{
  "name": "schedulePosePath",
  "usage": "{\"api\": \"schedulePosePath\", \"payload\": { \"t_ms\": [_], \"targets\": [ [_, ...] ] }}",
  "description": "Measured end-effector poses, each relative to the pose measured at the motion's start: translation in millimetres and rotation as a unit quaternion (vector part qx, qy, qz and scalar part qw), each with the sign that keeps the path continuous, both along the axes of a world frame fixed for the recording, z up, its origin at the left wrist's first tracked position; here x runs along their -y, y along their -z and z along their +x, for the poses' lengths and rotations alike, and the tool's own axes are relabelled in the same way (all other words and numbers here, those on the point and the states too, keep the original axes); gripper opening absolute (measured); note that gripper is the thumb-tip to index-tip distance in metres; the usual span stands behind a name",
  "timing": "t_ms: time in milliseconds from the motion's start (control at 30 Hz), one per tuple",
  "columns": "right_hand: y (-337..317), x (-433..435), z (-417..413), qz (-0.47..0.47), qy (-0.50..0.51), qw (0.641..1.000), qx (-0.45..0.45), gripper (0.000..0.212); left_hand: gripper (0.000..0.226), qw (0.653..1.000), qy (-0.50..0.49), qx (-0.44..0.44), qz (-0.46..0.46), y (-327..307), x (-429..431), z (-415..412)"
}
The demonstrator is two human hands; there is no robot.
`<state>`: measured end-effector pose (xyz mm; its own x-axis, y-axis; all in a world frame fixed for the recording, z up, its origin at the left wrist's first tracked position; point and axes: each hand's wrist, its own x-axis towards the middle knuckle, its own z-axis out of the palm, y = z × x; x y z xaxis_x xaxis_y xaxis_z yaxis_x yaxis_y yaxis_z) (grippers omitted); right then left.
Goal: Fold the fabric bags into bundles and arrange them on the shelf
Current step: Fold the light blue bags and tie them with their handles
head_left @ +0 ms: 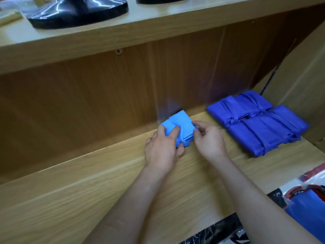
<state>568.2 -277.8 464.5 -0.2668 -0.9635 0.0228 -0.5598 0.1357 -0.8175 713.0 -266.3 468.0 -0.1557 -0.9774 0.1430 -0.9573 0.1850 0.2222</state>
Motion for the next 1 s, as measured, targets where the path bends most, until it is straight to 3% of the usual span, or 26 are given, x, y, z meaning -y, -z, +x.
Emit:
{"api": "schedulePosePath", "payload": {
  "t_ms": [100, 200, 300, 433, 567, 800, 1000],
  "targets": [
    [-12, -10, -9, 0.040, -0.059, 0.996, -0.051, 0.041, 0.061, 0.998, -0.010, -0.055, 0.025, 2, 2, 10],
    [-22, -29, -15, 0.042, -0.055, 0.995, -0.072, 0.051, 0.066, 0.995, -0.004, -0.091, 0.030, -1, 0, 20],
    [-32, -58, -28, 0.011, -0.036, 0.999, -0.033, 0.043, 0.060, 0.994, 0.014, -0.105, 0.021, -9, -7, 25],
    [-43, -106, -59, -0.008, -0.032, 0.999, -0.009, 0.023, 0.025, 0.988, 0.052, -0.139, -0.040, -22, -26, 25],
    [-51, -160, -98, -0.019, 0.003, 0.998, -0.060, 0.017, 0.026, 0.973, 0.099, -0.202, -0.057, -38, -60, 9],
    [-38, -254, -180, -0.018, 0.058, 0.976, -0.211, 0.016, 0.017, 0.934, 0.260, -0.241, -0.032, -30, -121, -71],
    [18, -352, -288, 0.091, 0.150, 0.959, -0.224, 0.020, 0.020, 0.910, 0.345, -0.207, 0.104, 16, -187, -186]
  ]
}}
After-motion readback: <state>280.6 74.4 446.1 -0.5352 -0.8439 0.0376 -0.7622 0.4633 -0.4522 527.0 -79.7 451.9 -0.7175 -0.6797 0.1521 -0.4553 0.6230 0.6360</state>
